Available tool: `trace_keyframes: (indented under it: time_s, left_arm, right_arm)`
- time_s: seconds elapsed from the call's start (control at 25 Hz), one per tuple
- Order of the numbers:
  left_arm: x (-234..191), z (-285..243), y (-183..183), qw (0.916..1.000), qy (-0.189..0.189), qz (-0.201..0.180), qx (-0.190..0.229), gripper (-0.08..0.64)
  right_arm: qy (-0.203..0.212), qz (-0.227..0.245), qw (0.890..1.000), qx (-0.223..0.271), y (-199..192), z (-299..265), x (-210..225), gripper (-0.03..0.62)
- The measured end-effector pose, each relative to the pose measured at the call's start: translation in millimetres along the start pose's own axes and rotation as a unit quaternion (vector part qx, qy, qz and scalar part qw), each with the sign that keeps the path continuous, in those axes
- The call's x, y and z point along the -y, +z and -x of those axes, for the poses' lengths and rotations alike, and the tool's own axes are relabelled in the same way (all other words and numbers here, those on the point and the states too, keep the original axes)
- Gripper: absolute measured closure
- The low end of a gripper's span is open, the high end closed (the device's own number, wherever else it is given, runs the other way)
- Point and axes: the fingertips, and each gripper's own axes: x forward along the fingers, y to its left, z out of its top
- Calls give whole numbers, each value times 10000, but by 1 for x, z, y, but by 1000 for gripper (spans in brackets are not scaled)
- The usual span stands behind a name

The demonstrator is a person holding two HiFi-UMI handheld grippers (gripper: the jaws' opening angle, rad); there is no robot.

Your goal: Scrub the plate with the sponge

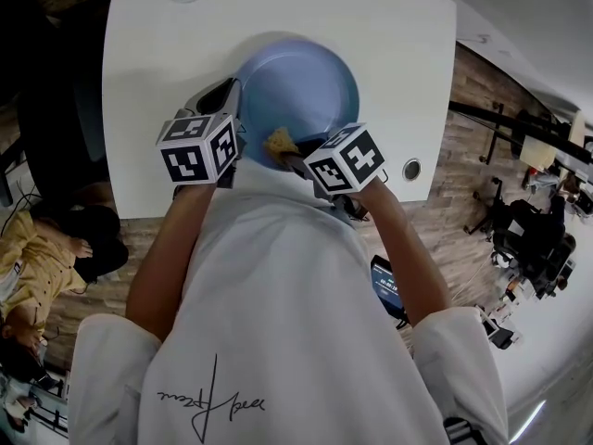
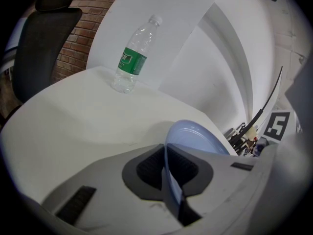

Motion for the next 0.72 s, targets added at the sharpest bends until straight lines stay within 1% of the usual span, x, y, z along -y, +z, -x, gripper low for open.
trace_keyframes:
  time_s: [0.36, 0.56, 0.72]
  left_arm:
    - [-2, 1, 3, 10000, 24, -9, 10, 534]
    - [3, 0, 1, 9998, 94, -178, 7, 534]
    - [3, -3, -1, 9999, 69, -154, 15, 532]
  right_arm:
    - [-68, -55, 10000, -34, -3, 6, 5, 548]
    - [-86, -112, 9999, 20, -9, 12, 11, 548]
    - [-169, -107, 9998, -9, -10, 11, 17, 548]
